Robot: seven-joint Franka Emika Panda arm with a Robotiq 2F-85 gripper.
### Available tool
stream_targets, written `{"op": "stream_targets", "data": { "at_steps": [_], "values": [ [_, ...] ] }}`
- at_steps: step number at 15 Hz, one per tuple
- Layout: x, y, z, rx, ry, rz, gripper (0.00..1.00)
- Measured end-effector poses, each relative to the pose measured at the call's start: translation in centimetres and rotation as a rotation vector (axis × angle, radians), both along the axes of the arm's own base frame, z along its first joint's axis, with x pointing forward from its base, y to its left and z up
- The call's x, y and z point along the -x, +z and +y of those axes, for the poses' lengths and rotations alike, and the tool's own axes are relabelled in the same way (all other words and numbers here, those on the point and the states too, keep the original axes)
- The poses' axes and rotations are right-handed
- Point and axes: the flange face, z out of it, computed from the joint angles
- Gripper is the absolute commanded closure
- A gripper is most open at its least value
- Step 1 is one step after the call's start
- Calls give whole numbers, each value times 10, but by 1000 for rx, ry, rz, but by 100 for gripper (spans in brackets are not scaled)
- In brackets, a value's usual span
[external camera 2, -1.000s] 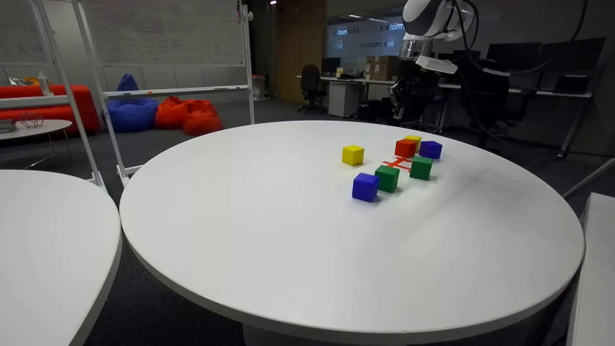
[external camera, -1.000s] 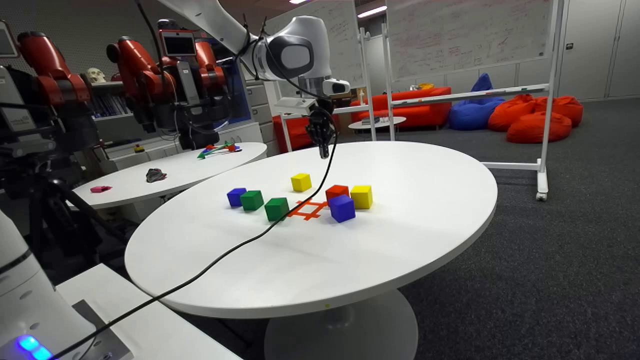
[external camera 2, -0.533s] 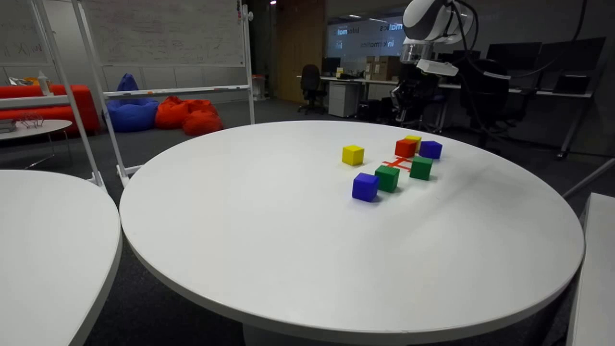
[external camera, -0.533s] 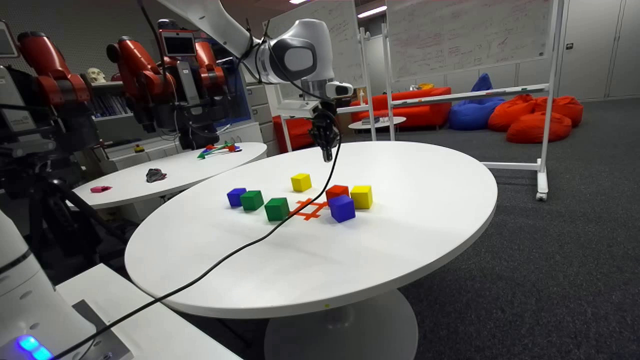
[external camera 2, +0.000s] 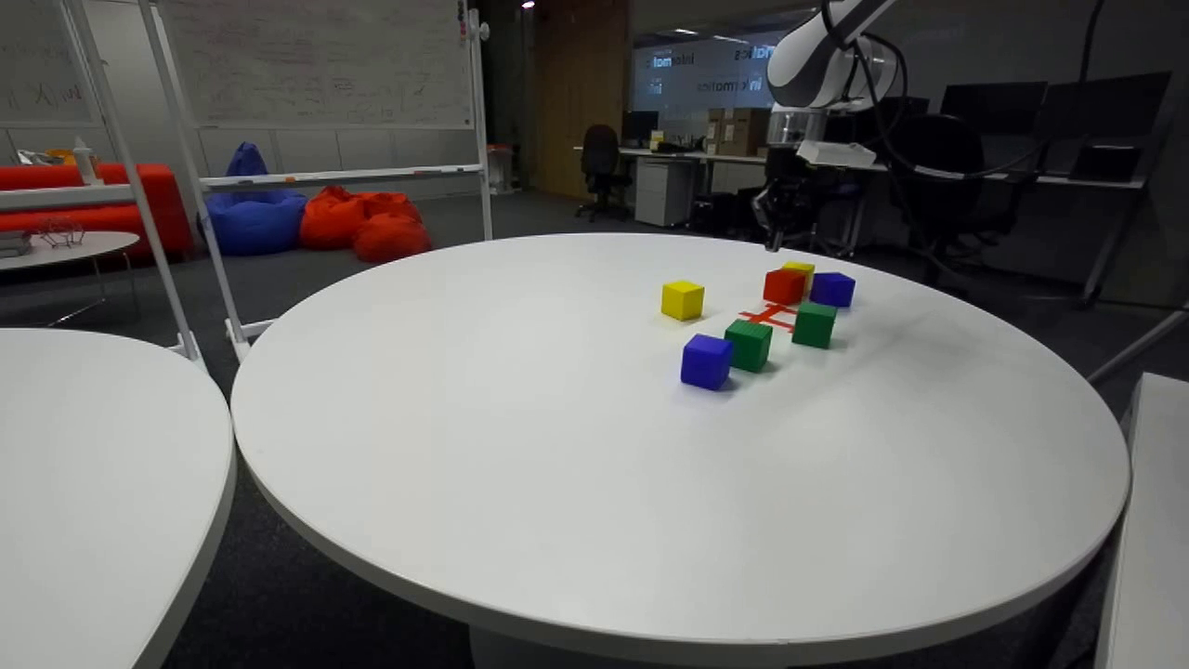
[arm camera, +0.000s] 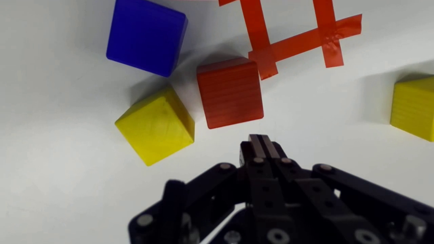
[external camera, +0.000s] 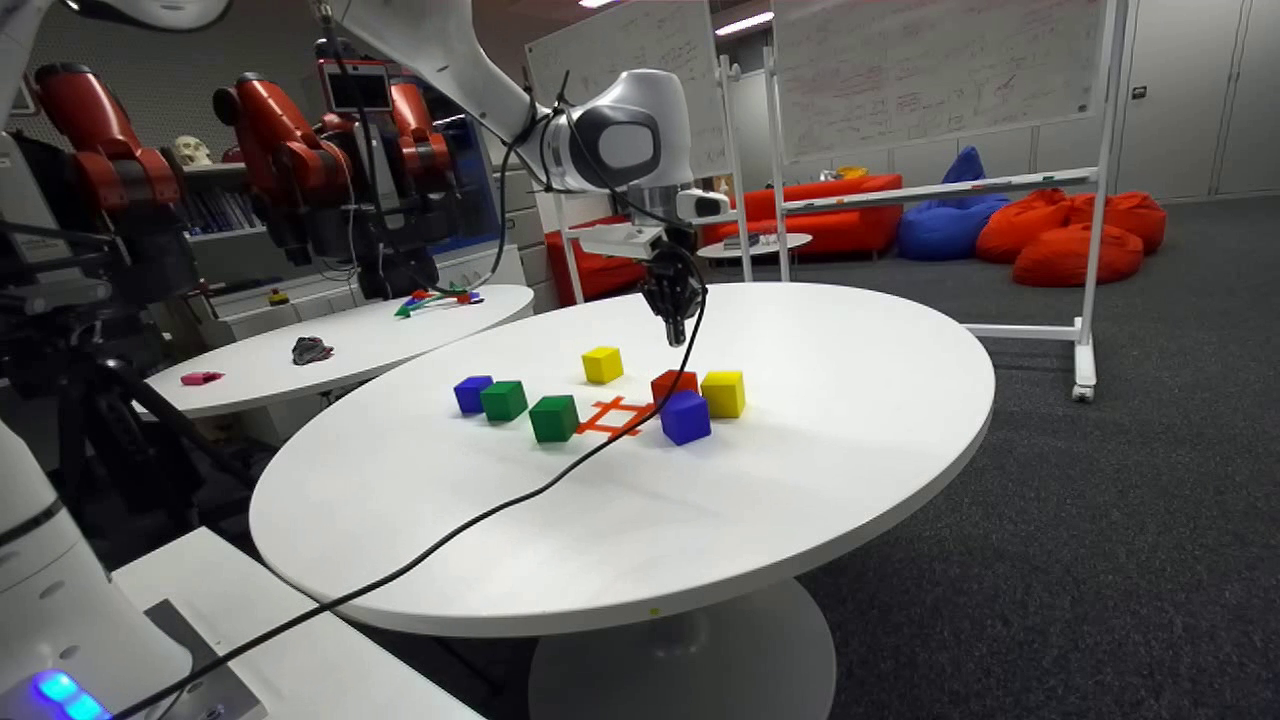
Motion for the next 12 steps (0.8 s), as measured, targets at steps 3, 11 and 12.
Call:
{"op": "stream_targets", "data": {
  "at_steps": [3,11,12],
  "values": [
    [-4,-6,-2,1,4,14,100],
    [-10,-4,-5,-4,8,26,99],
    [-10,-3,-4,-5,9,25,99]
  ]
}}
